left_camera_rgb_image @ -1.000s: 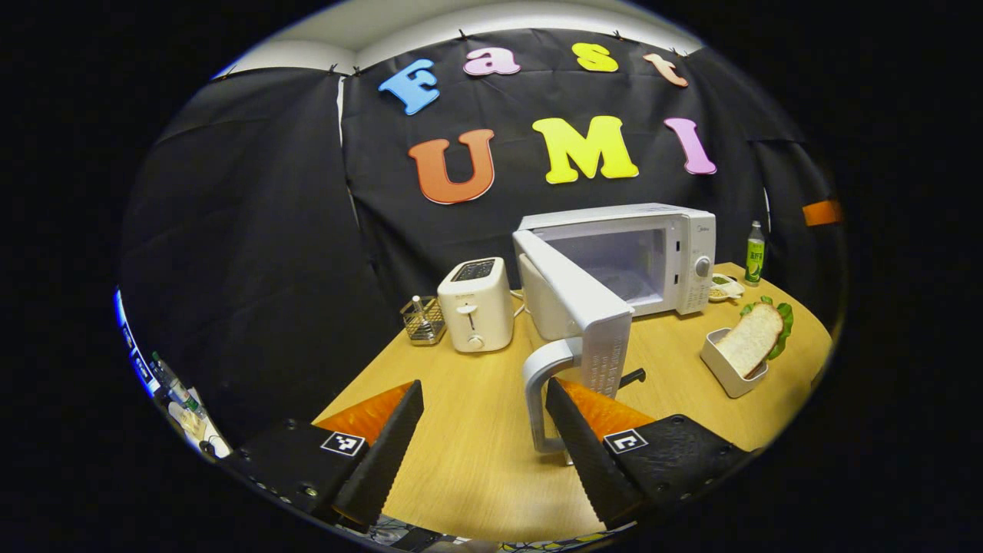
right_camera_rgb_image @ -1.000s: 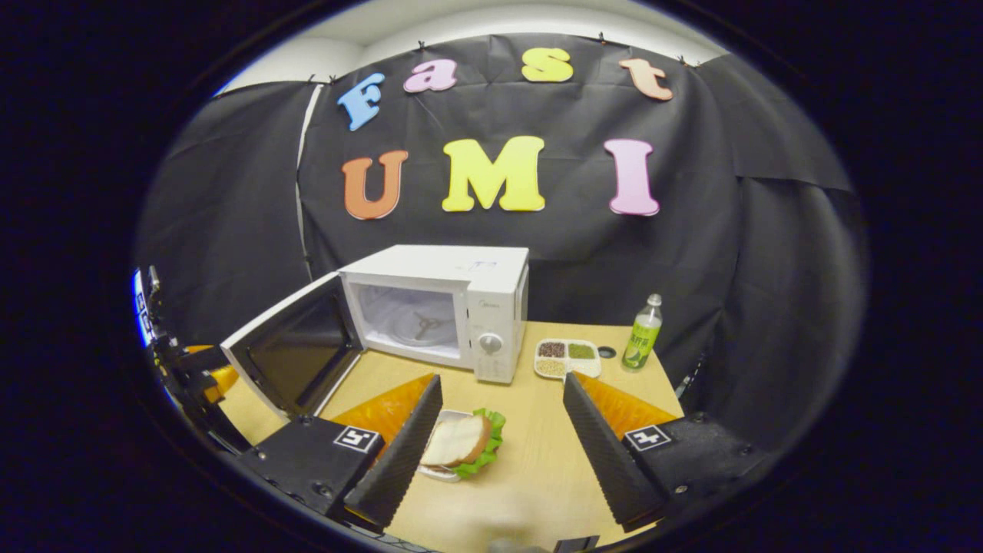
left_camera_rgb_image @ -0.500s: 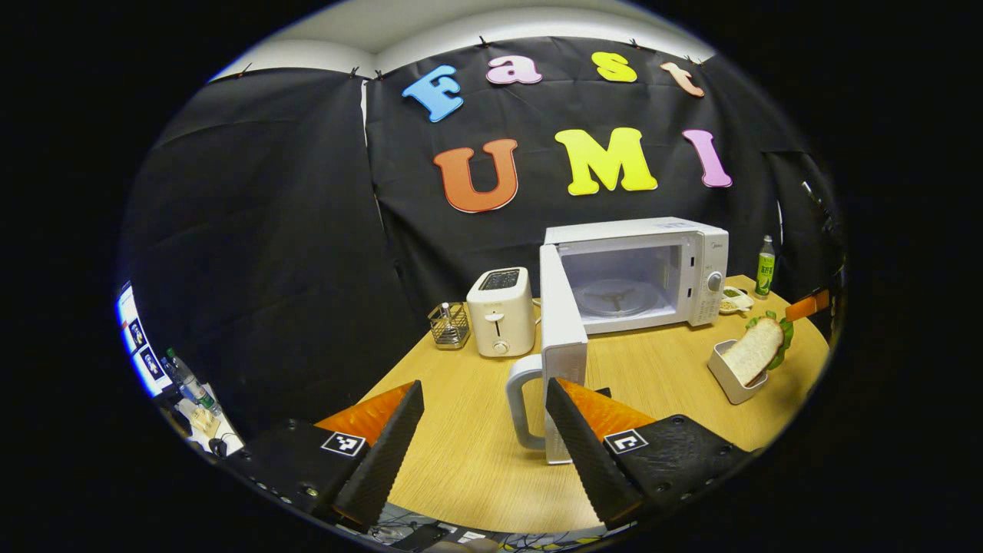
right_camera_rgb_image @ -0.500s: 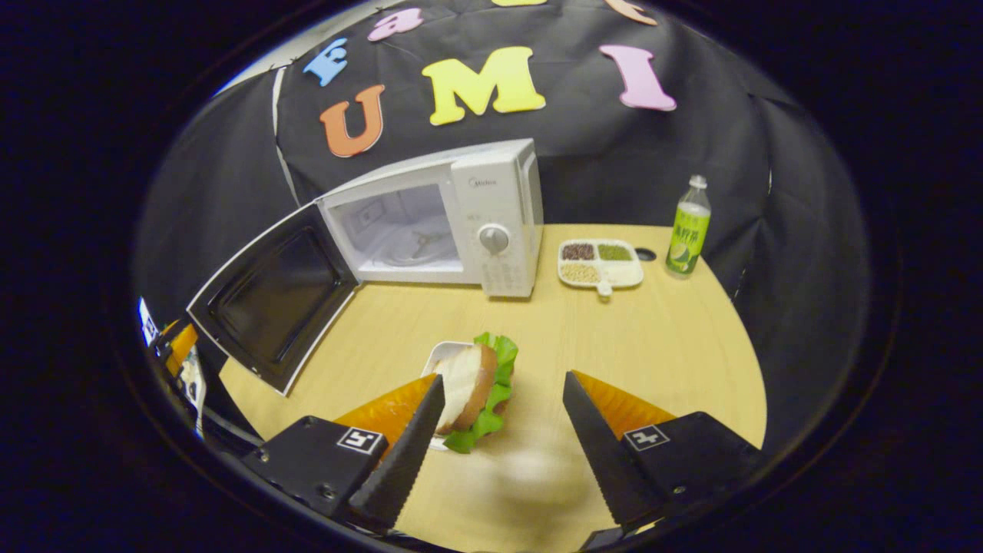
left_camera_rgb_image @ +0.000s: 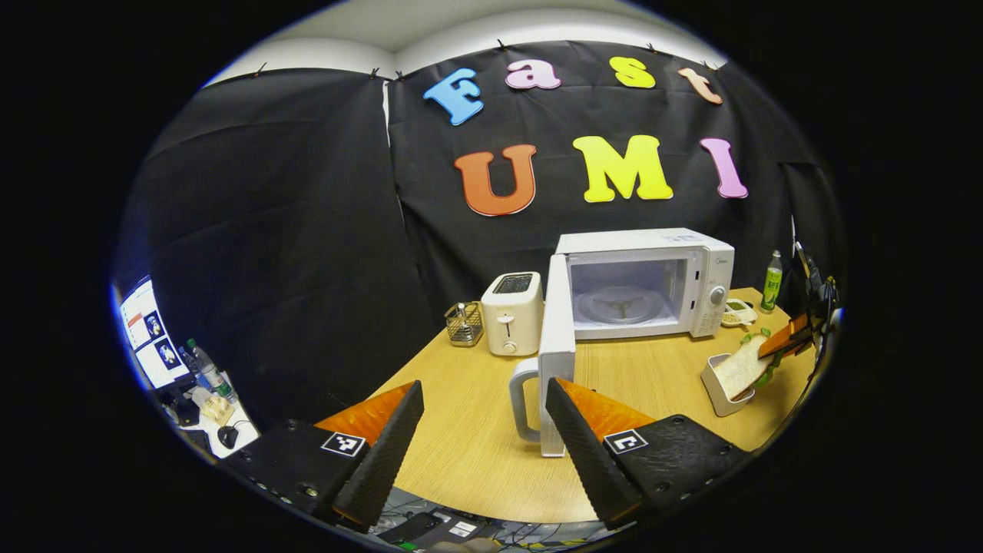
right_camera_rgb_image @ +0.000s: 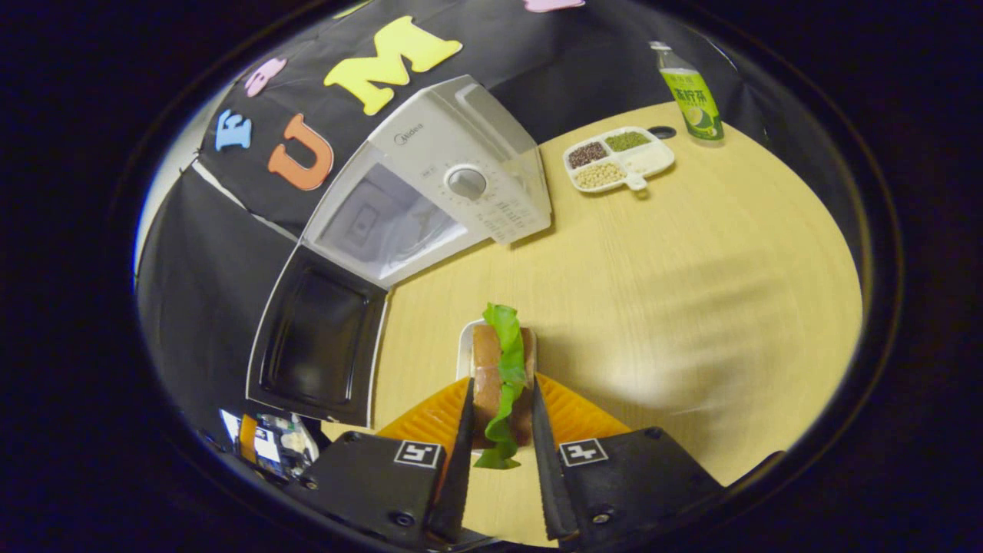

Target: Open the microwave oven with the left hand, put the food in, and close the microwave oven.

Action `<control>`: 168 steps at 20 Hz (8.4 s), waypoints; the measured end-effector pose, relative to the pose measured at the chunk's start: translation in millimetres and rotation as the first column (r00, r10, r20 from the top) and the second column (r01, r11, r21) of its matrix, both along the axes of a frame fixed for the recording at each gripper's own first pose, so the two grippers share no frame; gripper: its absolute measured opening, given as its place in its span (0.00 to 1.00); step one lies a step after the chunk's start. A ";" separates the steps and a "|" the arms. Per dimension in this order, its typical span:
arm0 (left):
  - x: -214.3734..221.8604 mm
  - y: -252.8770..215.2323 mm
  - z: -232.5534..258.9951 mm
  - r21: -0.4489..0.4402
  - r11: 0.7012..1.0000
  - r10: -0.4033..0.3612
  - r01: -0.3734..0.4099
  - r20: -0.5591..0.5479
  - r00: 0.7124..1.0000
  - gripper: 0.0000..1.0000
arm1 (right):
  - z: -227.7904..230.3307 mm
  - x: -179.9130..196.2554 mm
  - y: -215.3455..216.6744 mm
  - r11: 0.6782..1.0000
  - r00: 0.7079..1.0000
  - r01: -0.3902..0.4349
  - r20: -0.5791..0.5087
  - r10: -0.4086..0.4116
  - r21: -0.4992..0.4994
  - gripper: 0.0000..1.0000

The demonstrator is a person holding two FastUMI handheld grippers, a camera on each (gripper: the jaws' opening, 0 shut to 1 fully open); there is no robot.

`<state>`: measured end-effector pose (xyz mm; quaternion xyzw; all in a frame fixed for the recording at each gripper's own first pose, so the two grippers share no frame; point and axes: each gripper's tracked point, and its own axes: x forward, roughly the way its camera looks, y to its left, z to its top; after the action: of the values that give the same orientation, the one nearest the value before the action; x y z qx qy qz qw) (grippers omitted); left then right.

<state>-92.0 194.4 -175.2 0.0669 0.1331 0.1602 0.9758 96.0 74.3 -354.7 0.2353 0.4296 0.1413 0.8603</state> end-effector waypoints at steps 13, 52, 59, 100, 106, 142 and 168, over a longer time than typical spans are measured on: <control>-31.0 -41.1 54.7 -0.003 0.992 0.127 -0.127 0.018 0.992 0.96 | 114.9 52.3 57.0 0.945 0.991 0.034 0.111 -0.074 0.326 0.34; 67.2 -16.1 65.9 0.031 0.972 -0.234 0.233 0.017 0.972 0.97 | 64.3 269.9 200.6 0.883 0.736 0.403 0.659 -0.156 -0.241 0.92; 61.2 -1.0 81.4 0.034 0.976 -0.215 0.213 0.069 0.974 0.96 | 117.2 221.2 200.8 0.910 0.733 0.276 0.680 0.010 -0.310 1.00; 106.0 56.2 -34.5 -0.075 0.970 -0.229 0.231 0.036 0.973 0.00 | 325.0 -54.3 -18.6 0.830 0.696 0.382 0.718 0.031 -0.407 0.92; 112.1 33.9 -51.9 -0.087 0.956 -0.279 0.280 0.022 0.960 0.00 | 323.3 -61.9 -21.4 0.822 0.707 0.392 0.707 0.017 -0.412 0.92; 188.6 -247.4 -47.5 -0.058 0.716 -0.697 0.696 -0.001 0.717 0.00 | 317.9 -72.1 -96.6 0.813 0.727 0.445 0.682 -0.081 -0.377 0.92; 325.3 -311.1 -55.8 -0.109 0.744 -0.662 0.660 0.021 0.749 0.00 | 306.4 -48.4 -139.2 0.783 0.742 0.496 0.652 -0.157 -0.376 1.00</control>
<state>233.3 -116.7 -231.0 0.0576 0.1185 -0.2036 0.9701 47.6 -64.9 -48.3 0.0090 0.1130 -0.0764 0.9906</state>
